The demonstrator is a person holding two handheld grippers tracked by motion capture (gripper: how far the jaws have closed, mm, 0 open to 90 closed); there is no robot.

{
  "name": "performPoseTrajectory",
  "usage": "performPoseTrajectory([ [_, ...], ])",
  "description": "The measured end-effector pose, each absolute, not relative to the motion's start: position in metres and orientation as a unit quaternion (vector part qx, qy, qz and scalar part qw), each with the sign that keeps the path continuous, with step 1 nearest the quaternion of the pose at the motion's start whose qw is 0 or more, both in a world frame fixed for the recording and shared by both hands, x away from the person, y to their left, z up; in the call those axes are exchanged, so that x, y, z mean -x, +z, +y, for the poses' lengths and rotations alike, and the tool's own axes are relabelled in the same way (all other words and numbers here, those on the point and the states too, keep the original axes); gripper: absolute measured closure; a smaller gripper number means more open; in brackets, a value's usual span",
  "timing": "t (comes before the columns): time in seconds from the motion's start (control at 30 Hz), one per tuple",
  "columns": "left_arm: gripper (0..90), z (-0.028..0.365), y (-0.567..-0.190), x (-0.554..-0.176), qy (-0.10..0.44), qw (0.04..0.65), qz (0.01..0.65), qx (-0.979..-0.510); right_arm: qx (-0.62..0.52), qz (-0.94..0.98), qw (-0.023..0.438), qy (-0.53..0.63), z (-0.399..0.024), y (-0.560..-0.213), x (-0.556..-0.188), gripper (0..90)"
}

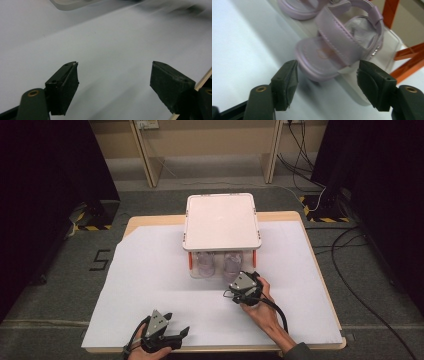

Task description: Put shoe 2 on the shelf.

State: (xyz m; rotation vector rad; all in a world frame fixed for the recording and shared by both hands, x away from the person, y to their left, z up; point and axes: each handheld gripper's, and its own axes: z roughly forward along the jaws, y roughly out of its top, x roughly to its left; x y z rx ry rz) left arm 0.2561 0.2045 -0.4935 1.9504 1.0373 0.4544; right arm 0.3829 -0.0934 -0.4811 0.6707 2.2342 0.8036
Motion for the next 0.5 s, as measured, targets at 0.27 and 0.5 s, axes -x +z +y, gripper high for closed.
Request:
performPoseTrajectory([
  [0.27,21.9,0.204,-0.494,-0.257,0.182,0.428,0.415,-0.782,-0.256,0.852,0.332,0.313,-0.096,-0.481,-0.388,34.4],
  [0.5,21.9,0.204,-0.494,-0.256,0.181,0.428,0.415,-0.782,-0.257,0.848,0.356,0.298,-0.095,-0.482,-0.399,33.6],
])
